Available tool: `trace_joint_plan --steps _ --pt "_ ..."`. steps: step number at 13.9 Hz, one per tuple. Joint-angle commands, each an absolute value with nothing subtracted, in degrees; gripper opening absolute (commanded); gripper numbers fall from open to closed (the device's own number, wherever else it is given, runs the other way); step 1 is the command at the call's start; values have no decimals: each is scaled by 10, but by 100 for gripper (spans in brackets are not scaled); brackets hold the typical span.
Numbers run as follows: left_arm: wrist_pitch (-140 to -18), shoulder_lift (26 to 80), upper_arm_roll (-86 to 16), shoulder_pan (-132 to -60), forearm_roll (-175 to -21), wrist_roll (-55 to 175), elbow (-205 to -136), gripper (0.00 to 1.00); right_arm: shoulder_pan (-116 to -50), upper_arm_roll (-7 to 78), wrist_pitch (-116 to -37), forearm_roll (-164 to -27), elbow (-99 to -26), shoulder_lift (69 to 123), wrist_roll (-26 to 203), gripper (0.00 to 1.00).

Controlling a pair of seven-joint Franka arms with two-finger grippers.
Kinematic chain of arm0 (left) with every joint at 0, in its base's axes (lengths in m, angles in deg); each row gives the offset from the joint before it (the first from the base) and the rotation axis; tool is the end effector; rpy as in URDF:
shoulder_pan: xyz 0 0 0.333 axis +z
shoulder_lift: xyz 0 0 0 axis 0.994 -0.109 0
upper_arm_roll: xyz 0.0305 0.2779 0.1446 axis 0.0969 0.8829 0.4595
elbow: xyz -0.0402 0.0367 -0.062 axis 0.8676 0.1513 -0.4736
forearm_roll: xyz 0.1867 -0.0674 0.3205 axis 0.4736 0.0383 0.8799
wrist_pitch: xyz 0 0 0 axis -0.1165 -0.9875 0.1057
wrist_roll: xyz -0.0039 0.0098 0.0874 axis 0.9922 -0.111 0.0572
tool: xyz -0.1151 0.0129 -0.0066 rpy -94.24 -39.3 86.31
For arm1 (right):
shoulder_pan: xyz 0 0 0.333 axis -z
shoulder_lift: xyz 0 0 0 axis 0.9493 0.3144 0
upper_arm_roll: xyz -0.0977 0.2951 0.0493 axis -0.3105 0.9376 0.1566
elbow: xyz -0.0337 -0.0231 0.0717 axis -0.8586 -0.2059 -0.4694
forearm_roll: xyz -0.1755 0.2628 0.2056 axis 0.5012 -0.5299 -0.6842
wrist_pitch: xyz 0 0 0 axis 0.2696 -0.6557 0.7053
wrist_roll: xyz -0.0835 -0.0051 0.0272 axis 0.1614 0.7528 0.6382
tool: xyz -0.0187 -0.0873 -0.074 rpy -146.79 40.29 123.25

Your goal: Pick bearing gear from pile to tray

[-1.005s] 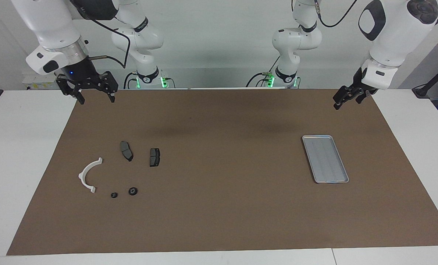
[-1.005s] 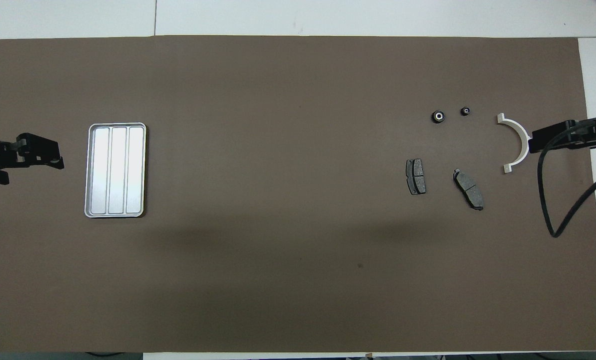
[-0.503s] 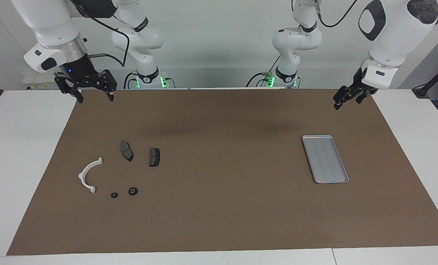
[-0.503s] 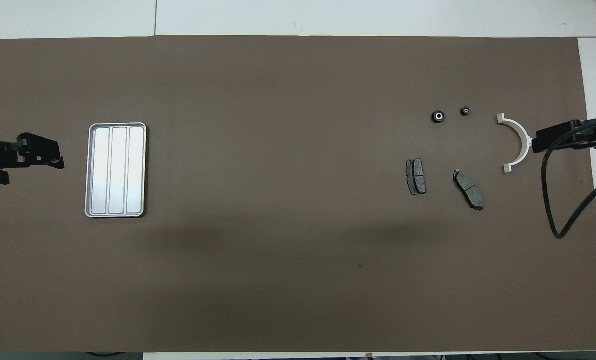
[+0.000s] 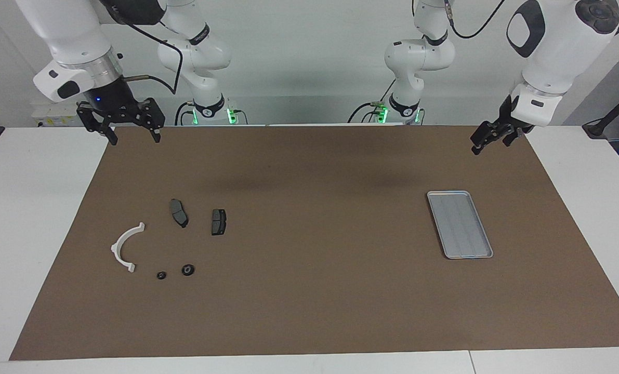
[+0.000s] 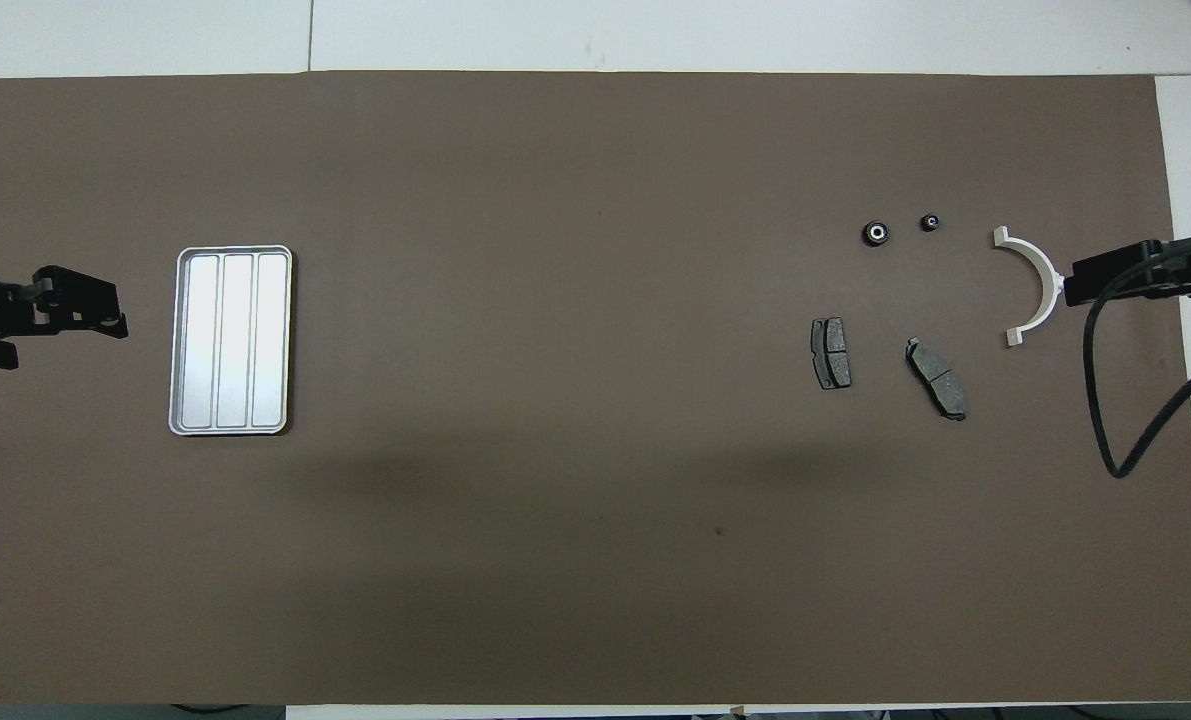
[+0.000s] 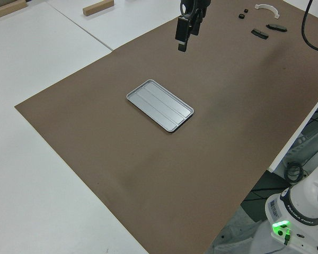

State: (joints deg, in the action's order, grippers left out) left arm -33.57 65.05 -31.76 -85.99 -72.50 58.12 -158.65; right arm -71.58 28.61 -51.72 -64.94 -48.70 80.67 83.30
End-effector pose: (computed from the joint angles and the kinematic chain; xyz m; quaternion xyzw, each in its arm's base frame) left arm 0.5253 -0.0163 0.5798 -0.9944 -0.1027 0.0233 0.0030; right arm 0.5425 0.0017 0.6276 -0.9992 -0.0231 -0.0330 0.0015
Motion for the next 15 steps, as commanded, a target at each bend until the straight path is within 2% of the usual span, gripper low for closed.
trace_joint_plan --steps 1,3,6,10,15 --pt "-334 661 -320 -856 -734 578 -1591 100 -715 287 -627 -642 -574 809 833 100" --pt "-333 661 -320 -856 -734 578 -1591 100 -709 287 -720 -621 -623 837 839 100" --pt "-334 661 -320 -856 -734 578 -1591 100 -695 287 -780 -620 -637 910 847 100" --pt "-333 661 -320 -856 -734 578 -1592 100 -704 287 -894 -619 -660 973 828 100" --pt "-334 661 -320 -856 -734 578 -1591 100 -720 287 -932 -619 -658 1016 794 100"
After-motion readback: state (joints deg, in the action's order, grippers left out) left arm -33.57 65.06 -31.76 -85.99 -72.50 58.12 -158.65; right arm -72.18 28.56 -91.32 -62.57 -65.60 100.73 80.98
